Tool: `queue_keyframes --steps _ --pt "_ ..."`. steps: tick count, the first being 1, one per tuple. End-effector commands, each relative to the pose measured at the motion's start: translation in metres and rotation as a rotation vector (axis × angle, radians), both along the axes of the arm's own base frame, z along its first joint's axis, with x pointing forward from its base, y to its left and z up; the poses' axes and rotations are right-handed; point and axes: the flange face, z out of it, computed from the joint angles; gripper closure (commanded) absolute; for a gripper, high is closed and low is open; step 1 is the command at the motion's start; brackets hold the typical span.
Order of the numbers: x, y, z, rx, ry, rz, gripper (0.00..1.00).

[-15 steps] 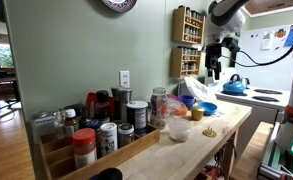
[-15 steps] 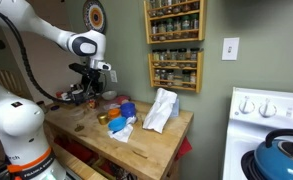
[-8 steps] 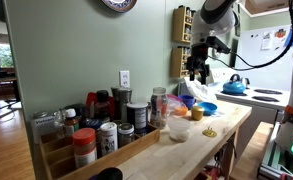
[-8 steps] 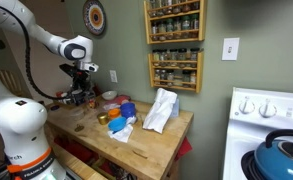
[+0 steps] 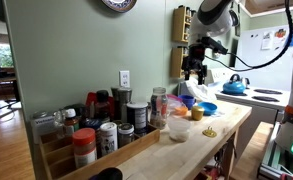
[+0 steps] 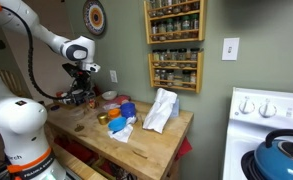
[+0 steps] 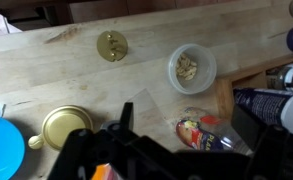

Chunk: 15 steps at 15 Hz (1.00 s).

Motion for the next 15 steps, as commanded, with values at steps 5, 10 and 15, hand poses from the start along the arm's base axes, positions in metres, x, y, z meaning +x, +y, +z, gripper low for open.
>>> queue_keyframes --steps 5,10,15 --pt "0.059 0.004 -0.023 0.057 -0.054 -0.421 0.0" --pt "0.087 0.013 -0.042 0.036 -0.023 -0.668 0.0" --pt "0.095 0.025 -0.062 0.007 0.12 -0.77 0.0"
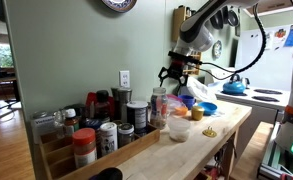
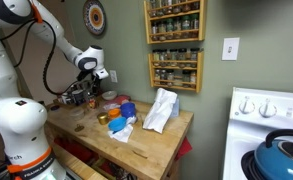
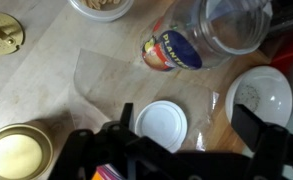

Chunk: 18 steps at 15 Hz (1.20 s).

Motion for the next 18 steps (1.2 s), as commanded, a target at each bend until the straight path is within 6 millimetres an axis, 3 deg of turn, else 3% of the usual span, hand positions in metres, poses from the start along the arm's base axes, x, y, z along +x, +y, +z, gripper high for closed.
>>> queue_keyframes --steps 1,8,18 --pt "0.006 0.011 -0.016 0.017 0.12 -0.06 0.0" --pt "0.008 0.031 -0.026 0.117 0.291 -0.06 0.0" --pt "0.018 0.045 -0.042 0.255 0.347 -0.105 0.0"
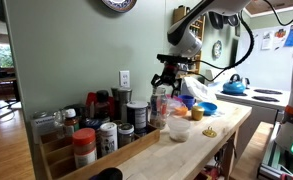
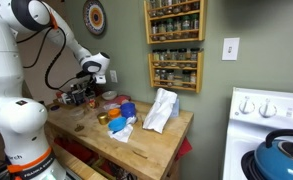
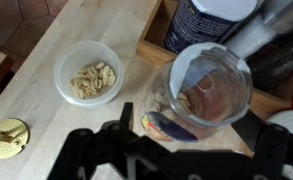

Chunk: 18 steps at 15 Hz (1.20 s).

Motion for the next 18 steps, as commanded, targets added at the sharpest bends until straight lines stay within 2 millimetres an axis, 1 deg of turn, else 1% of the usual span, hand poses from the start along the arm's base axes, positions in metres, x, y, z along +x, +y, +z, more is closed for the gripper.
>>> queue_keyframes --steps 1,10,11,12,14,15,18 --pt "0.003 0.008 -0.011 0.056 0.043 0.0 0.0" --pt "0.008 0.016 -0.026 0.146 0.135 -0.016 0.0" --pt "0.009 0.016 -0.027 0.153 0.145 -0.017 0.03" --pt "0.01 0.017 -0.028 0.162 0.152 -0.02 0.26" --pt "0.011 0.017 -0.029 0.172 0.164 -0.026 0.3" --pt "0.012 0.017 -0.028 0.176 0.167 -0.028 0.35" --pt "0.014 0.014 -0.019 0.179 0.16 -0.033 0.38"
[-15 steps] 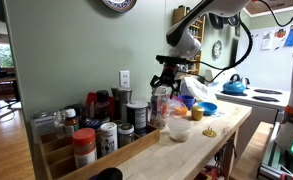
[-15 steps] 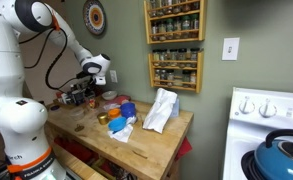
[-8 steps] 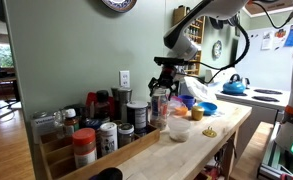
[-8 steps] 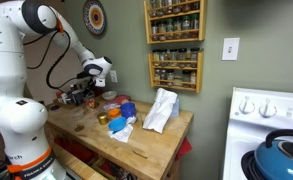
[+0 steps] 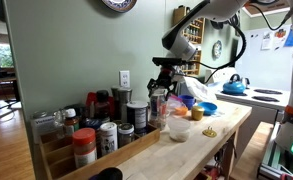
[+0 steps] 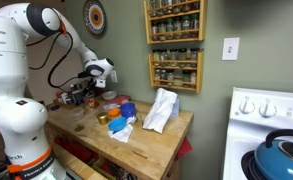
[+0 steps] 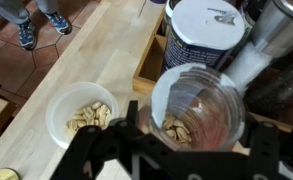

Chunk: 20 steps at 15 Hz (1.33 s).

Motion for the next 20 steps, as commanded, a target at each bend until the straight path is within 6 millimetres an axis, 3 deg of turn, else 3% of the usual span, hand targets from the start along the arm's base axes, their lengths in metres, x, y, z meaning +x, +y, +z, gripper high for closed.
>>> queue_keyframes --steps 1,6,14,20 --pt "0.003 -0.003 0.009 0.031 0.005 -0.002 0.38" --pt "-0.003 -0.012 0.042 0.065 -0.014 0.035 0.38" --pt "-0.055 -0.033 0.112 0.204 -0.027 0.474 0.38" --pt "-0.098 0.02 0.117 0.26 -0.052 0.722 0.38"
